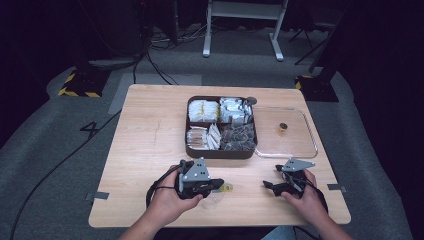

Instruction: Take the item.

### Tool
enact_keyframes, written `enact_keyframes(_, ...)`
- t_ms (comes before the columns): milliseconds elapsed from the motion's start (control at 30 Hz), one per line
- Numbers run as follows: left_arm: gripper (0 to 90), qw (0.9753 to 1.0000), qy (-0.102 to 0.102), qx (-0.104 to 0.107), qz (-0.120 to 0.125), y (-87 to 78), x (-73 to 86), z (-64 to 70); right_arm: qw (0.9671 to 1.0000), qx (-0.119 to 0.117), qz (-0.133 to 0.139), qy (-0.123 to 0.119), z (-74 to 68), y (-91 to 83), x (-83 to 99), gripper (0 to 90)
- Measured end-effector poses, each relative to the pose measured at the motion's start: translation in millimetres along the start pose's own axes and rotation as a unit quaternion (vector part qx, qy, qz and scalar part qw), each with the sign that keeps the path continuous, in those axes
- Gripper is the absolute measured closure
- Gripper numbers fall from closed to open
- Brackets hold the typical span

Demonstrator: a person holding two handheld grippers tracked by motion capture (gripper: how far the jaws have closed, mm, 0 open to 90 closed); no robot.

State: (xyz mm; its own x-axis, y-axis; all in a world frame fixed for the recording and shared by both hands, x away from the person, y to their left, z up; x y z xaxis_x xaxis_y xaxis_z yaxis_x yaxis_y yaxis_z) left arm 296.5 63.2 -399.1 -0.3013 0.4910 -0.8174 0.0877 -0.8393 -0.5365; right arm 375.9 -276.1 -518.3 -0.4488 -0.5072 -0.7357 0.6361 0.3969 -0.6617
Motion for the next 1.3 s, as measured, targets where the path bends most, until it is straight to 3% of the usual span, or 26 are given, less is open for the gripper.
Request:
enact_keyframes(567, 88.9, 0.9999, -0.012, -0.001, 0.007, -3.6, 14.8, -4.8, 1.0000, 0.000, 0.000, 0.001, 0.0, 0.0, 0.0, 14.7)
enact_keyframes(633, 76.5, 0.9998, -0.017, 0.002, 0.004, -3.9, 15.5, -6.5, 1.0000, 0.000, 0.000, 0.001, -0.1, 0.0, 0.0, 14.7)
enact_keyframes(667, 72.3, 0.9995, -0.029, 0.007, 0.007, -3.2, 16.7, -7.1, 1.0000, 0.001, 0.000, 0.001, -0.2, -0.1, 0.0, 14.7)
enact_keyframes(733, 66.5, 0.9995, -0.029, 0.007, 0.007, -1.5, 18.2, -7.3, 1.0000, 0.001, 0.000, 0.001, -0.2, 0.0, 0.0, 14.7)
enact_keyframes(900, 61.0, 0.9996, -0.026, 0.001, 0.011, -0.4, 19.8, -8.3, 1.0000, 0.001, 0.000, 0.001, -0.1, 0.0, 0.0, 14.7)
enact_keyframes(1033, 49.1, 0.9996, -0.018, -0.015, 0.017, -0.8, 19.4, -10.9, 1.0000, 0.001, 0.000, 0.001, -0.2, 0.0, 0.0, 14.7)
enact_keyframes(1100, 43.0, 0.9990, -0.008, -0.042, 0.010, -2.0, 17.7, -13.8, 1.0000, 0.000, 0.000, 0.001, -0.2, -0.1, 0.0, 14.7)
enact_keyframes(1300, 35.6, 0.9965, -0.026, -0.078, 0.014, -12.8, 14.6, -19.9, 1.0000, 0.000, 0.000, 0.001, -0.1, 0.0, -0.1, 14.7)
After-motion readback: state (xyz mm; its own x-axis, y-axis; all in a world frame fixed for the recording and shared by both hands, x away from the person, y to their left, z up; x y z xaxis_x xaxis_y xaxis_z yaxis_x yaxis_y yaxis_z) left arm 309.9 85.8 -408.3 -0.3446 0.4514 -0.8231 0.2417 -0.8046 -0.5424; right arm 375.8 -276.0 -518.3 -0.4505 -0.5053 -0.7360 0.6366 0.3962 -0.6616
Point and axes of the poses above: each handheld gripper's, and its own axes: y roughly forward along the jaws, x roughly out of its underside, z roughly to its right, the point moved 2 cm from there along y, roughly forward along the jaws, and after that the axes turned 12 degrees about x, right-handed, at the moved point
